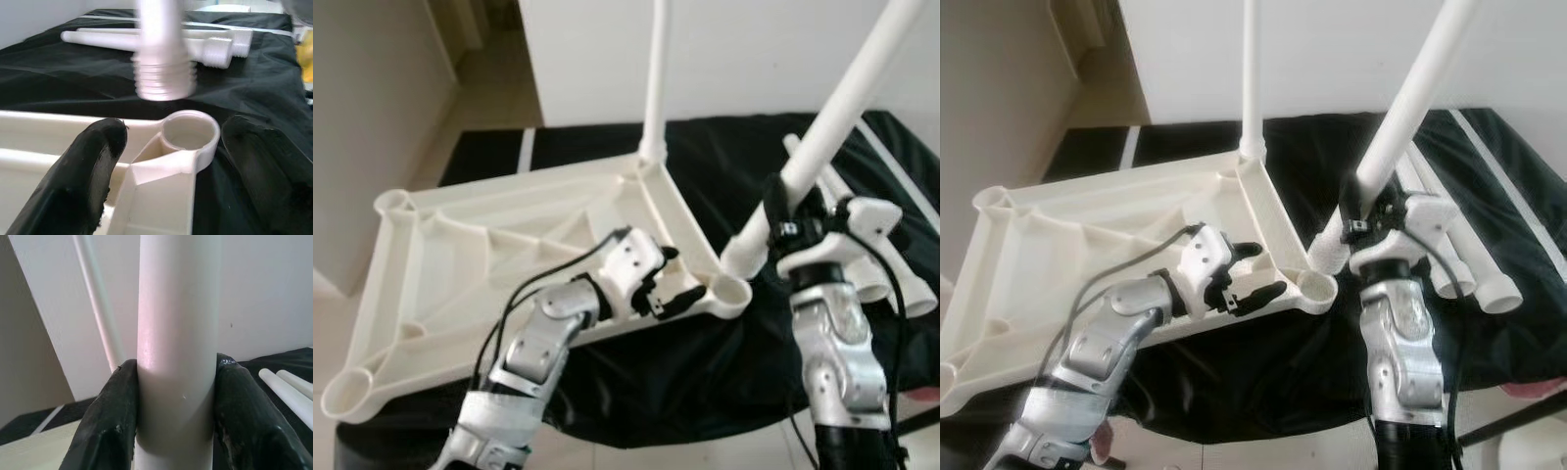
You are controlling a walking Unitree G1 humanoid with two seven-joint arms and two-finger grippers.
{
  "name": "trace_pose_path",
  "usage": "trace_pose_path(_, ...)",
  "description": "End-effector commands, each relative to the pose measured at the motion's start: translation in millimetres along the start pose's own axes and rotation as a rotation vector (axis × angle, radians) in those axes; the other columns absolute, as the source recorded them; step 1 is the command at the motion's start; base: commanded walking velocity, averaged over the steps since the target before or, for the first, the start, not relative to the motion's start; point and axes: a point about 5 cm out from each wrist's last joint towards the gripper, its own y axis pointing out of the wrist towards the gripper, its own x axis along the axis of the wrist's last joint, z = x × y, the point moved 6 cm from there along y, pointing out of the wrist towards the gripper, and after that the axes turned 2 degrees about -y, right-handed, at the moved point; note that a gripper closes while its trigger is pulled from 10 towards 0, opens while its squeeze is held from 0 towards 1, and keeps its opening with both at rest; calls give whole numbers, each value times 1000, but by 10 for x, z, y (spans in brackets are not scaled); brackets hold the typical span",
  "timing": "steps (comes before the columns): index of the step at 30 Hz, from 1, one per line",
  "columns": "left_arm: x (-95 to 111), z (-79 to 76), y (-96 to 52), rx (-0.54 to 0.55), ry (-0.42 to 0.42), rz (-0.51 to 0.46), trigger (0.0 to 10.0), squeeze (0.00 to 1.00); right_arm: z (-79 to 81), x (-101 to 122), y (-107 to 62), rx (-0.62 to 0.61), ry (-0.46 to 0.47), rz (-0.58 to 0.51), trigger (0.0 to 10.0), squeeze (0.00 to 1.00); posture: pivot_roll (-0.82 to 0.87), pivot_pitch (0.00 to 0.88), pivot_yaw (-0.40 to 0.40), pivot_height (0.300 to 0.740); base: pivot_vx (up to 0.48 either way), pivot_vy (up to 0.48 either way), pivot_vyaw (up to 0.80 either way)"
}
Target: Building children table
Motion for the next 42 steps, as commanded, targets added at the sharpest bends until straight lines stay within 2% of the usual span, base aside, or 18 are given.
trace_pose_path(1,0,27,9,30,3,-3,10000,0,-34,17,132,-28,-3,32,10000,0,-73,49,27,740,0,0,0)
trace_pose_path(2,0,27,9,30,3,-3,10000,0,-34,17,132,-28,-3,32,10000,0,-73,49,27,740,0,0,0)
trace_pose_path(3,-1,13,17,29,1,-5,10000,0,-72,34,238,-65,-15,59,10000,0,-72,45,24,740,0,0,0)
trace_pose_path(6,4,-1,29,28,-3,-10,10000,0,-163,73,418,-124,-142,140,10000,0,-68,42,19,740,0,0,0)
trace_pose_path(7,4,-1,29,28,-3,-10,10000,0,-163,73,418,-124,-142,140,10000,0,-68,42,19,740,0,0,0)
trace_pose_path(11,0,-10,36,31,-6,-13,10000,0,-281,-20,508,-129,-279,272,10000,0,-69,36,14,740,0,0,0)
trace_pose_path(12,-1,-14,42,32,-6,-13,10000,0,-334,-77,509,-130,-352,343,10000,0,-68,35,13,740,0,0,0)
trace_pose_path(16,1,-17,44,32,-6,-15,10000,0,-352,-117,509,-122,-375,386,10000,0,-66,32,11,740,0,0,0)
trace_pose_path(18,2,-8,43,36,-6,-15,10000,0,-363,-168,515,-99,-456,450,10000,0,-65,30,10,740,0,0,0)
trace_pose_path(22,2,-6,42,37,-6,-16,10000,0,-366,-227,504,-77,-493,499,10000,0,-63,27,10,740,0,0,0)
trace_pose_path(23,1,-8,42,38,-6,-17,10000,0,-364,-316,487,-48,-538,570,10000,0,-64,24,10,740,0,0,0)
trace_pose_path(25,1,-10,44,38,-5,-17,10000,0,-354,-354,479,-27,-561,602,10000,0,-63,23,10,740,0,0,0)
trace_pose_path(34,-2,-14,46,37,-5,-17,10000,0,-404,-491,398,-19,-571,722,10000,0,-63,23,7,740,0,0,0)
trace_pose_path(38,-4,-16,46,38,-9,-18,10000,0,-527,-707,226,-23,-582,860,10000,0,-62,19,6,740,0,0,0)
trace_pose_path(39,-4,-16,46,38,-9,-18,10000,0,-548,-745,196,-28,-572,883,10000,647,-62,19,7,740,0,0,0)
trace_pose_path(40,-4,-16,46,38,-9,-18,10000,0,-548,-745,196,-28,-572,883,10000,647,-62,19,7,740,0,0,0)
trace_pose_path(41,-4,-15,46,38,-9,-18,10000,0,-556,-761,185,-31,-563,892,10000,1000,-62,19,7,740,0,0,0)
trace_pose_path(42,-3,-17,47,38,-7,-18,10000,0,-572,-757,197,-41,-560,885,10000,1000,-59,19,10,740,0,0,0)
